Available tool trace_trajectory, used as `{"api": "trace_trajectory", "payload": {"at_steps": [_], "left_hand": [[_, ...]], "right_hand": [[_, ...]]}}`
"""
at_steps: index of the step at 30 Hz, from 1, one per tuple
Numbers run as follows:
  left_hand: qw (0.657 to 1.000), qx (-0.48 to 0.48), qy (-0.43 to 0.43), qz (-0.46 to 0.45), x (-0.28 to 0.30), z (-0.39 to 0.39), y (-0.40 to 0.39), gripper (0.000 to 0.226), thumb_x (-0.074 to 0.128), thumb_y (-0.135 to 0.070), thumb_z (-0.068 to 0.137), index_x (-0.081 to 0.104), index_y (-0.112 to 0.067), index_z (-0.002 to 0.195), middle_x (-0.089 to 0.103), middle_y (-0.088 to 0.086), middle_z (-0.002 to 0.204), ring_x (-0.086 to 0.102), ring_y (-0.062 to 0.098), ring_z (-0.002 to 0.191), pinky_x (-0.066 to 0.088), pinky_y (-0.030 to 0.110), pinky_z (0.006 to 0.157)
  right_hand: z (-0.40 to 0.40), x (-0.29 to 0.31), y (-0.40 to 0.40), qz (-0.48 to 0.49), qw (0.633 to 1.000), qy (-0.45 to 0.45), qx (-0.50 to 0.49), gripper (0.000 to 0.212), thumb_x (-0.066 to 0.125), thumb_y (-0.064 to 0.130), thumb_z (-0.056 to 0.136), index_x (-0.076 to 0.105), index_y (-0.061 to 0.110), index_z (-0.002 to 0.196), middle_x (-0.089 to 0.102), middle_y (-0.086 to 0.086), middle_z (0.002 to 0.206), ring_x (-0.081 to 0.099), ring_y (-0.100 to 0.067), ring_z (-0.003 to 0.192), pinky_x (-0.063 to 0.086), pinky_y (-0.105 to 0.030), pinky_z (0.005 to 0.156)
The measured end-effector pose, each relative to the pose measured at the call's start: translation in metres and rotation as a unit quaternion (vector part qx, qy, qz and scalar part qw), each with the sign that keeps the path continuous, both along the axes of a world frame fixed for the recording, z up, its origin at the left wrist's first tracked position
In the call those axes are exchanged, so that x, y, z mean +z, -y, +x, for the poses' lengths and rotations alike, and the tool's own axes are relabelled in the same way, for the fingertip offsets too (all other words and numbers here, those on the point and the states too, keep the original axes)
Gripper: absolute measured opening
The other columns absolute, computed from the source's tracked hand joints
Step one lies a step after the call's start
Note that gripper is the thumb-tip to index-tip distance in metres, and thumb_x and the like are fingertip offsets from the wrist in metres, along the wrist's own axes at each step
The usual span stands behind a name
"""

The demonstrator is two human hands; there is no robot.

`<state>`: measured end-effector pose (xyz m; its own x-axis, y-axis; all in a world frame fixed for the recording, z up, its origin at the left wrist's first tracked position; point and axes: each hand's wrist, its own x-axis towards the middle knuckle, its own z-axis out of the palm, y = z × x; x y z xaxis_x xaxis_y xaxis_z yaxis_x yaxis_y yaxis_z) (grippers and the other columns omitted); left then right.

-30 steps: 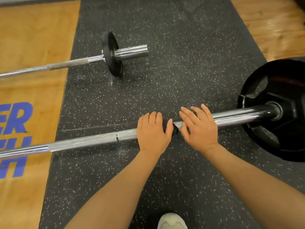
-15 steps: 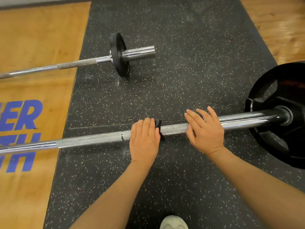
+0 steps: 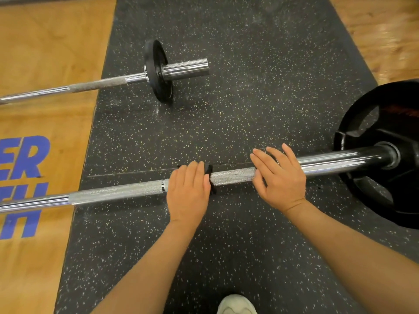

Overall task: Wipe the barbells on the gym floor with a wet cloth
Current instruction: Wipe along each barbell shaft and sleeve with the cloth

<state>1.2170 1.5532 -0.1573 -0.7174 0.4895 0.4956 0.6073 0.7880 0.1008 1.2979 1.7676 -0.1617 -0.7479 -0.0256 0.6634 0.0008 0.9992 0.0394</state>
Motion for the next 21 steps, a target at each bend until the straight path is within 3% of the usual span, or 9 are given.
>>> {"api": "trace_trajectory", "payload": {"at_steps": [3, 6, 9, 12, 14, 17, 21], "left_hand": [[0.996, 0.07, 0.033, 0.033, 0.001, 0.007, -0.02, 0.033, 0.041, -0.018, 0.099, 0.069, -0.002, 0.104, 0.067, 0.011, 0.101, 0.059, 0.03, 0.093, 0.041, 0.042, 0.096], [0.999, -0.009, 0.049, 0.011, 0.009, 0.015, -0.055, 0.036, 0.034, -0.02, 0.102, 0.068, -0.007, 0.096, 0.066, 0.007, 0.094, 0.057, 0.027, 0.085, 0.043, 0.04, 0.091], [0.997, -0.058, 0.038, -0.017, 0.008, 0.008, -0.055, 0.044, 0.027, -0.024, 0.106, 0.067, -0.007, 0.103, 0.066, 0.006, 0.099, 0.061, 0.027, 0.087, 0.045, 0.041, 0.093], [0.995, -0.081, 0.028, -0.051, 0.004, 0.01, -0.025, 0.043, 0.024, -0.025, 0.107, 0.058, -0.003, 0.123, 0.063, 0.01, 0.112, 0.055, 0.029, 0.098, 0.041, 0.042, 0.097], [0.996, -0.048, 0.025, -0.067, 0.001, 0.005, 0.007, 0.043, 0.022, -0.026, 0.107, 0.049, -0.002, 0.131, 0.061, 0.013, 0.117, 0.048, 0.029, 0.106, 0.035, 0.043, 0.103], [0.995, 0.031, 0.041, -0.087, 0.001, 0.001, 0.042, 0.047, 0.026, -0.025, 0.106, 0.054, 0.003, 0.131, 0.062, 0.017, 0.121, 0.049, 0.032, 0.113, 0.029, 0.044, 0.11], [0.985, 0.129, 0.109, -0.041, 0.009, 0.016, 0.011, 0.047, 0.028, -0.025, 0.102, 0.057, 0.003, 0.125, 0.058, 0.017, 0.121, 0.041, 0.034, 0.116, 0.023, 0.047, 0.112]], "right_hand": [[-0.001, -0.001, 0.001, -0.005, 1.0, 0.0, -0.006, 0.034, 0.048, 0.019, 0.096, 0.074, 0.007, 0.114, 0.073, -0.005, 0.117, 0.068, -0.031, 0.102, 0.043, -0.053, 0.107], [0.0, -0.002, 0.0, 0.0, 1.0, 0.006, -0.005, 0.035, 0.046, 0.02, 0.098, 0.074, 0.007, 0.115, 0.072, -0.006, 0.117, 0.067, -0.031, 0.102, 0.042, -0.052, 0.108], [-0.002, -0.001, -0.002, 0.0, 1.0, 0.012, 0.0, 0.035, 0.047, 0.021, 0.098, 0.073, 0.007, 0.116, 0.072, -0.006, 0.118, 0.067, -0.031, 0.103, 0.042, -0.052, 0.108], [0.0, 0.0, -0.001, 0.0, 1.0, 0.011, 0.0, 0.036, 0.045, 0.022, 0.099, 0.074, 0.006, 0.115, 0.072, -0.007, 0.116, 0.067, -0.032, 0.103, 0.042, -0.053, 0.107], [0.002, -0.001, 0.001, -0.001, 1.0, 0.009, -0.003, 0.036, 0.045, 0.021, 0.099, 0.074, 0.006, 0.114, 0.073, -0.007, 0.115, 0.067, -0.032, 0.102, 0.042, -0.053, 0.107], [0.004, -0.001, 0.002, -0.013, 1.0, 0.01, -0.014, 0.035, 0.047, 0.02, 0.097, 0.074, 0.006, 0.113, 0.073, -0.007, 0.114, 0.067, -0.033, 0.102, 0.041, -0.053, 0.108], [0.002, 0.0, 0.009, -0.033, 0.999, 0.014, -0.038, 0.034, 0.048, 0.02, 0.096, 0.074, 0.006, 0.112, 0.073, -0.007, 0.113, 0.067, -0.034, 0.103, 0.039, -0.054, 0.11]]}}
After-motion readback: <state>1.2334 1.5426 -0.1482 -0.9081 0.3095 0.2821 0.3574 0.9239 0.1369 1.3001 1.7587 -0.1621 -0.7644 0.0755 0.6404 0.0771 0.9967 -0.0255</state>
